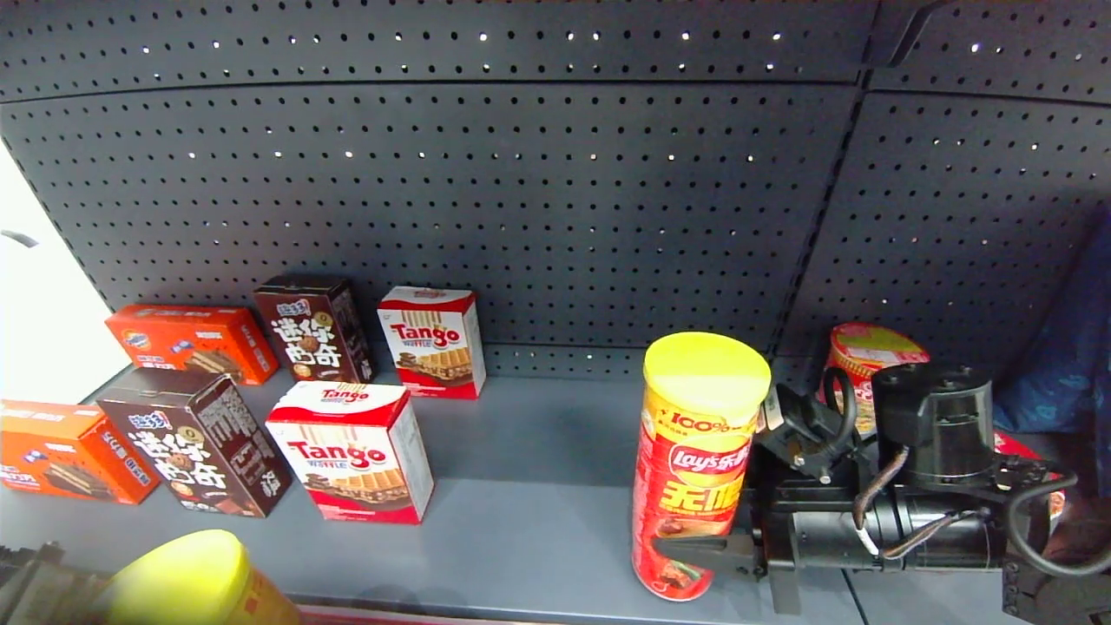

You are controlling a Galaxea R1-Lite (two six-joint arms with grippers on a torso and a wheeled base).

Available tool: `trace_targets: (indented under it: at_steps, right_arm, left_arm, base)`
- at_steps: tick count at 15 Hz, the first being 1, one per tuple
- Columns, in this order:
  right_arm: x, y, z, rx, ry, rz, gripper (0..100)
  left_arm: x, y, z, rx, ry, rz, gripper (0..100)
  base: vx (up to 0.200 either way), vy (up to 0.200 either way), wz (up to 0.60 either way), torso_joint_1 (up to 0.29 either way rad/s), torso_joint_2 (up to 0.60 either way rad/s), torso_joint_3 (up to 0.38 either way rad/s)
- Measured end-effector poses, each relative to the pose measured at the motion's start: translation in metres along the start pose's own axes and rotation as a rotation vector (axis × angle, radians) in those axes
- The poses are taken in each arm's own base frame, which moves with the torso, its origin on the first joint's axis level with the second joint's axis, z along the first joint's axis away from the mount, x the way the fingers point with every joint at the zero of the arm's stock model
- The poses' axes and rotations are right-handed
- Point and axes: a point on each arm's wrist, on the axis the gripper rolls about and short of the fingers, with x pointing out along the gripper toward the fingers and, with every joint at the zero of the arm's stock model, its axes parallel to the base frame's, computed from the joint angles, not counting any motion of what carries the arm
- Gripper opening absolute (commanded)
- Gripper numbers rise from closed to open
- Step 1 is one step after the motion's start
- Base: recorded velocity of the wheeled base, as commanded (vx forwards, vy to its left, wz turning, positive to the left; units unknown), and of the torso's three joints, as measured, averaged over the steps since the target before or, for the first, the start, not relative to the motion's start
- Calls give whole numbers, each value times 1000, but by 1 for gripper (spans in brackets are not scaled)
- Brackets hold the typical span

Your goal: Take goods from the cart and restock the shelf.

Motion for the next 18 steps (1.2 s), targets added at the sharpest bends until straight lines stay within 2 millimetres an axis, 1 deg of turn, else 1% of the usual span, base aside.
trace_targets:
  at_steps: [4,9,18]
  right_arm:
    - [6,-2,-6,7,18,6,0]
    - [9,-3,-13,20,39,5,0]
    - [8,-3,-12,16,44,-21,0]
  left_arm:
    - [0,0,-1,-1,0,0,0]
    - [0,0,-3,-3,4,-1,0]
    - [-1,0,-2,-2,2,-1,0]
  base:
    - [0,0,0,0,0,0]
    - [0,0,0,0,0,0]
    - [0,0,0,0,0,0]
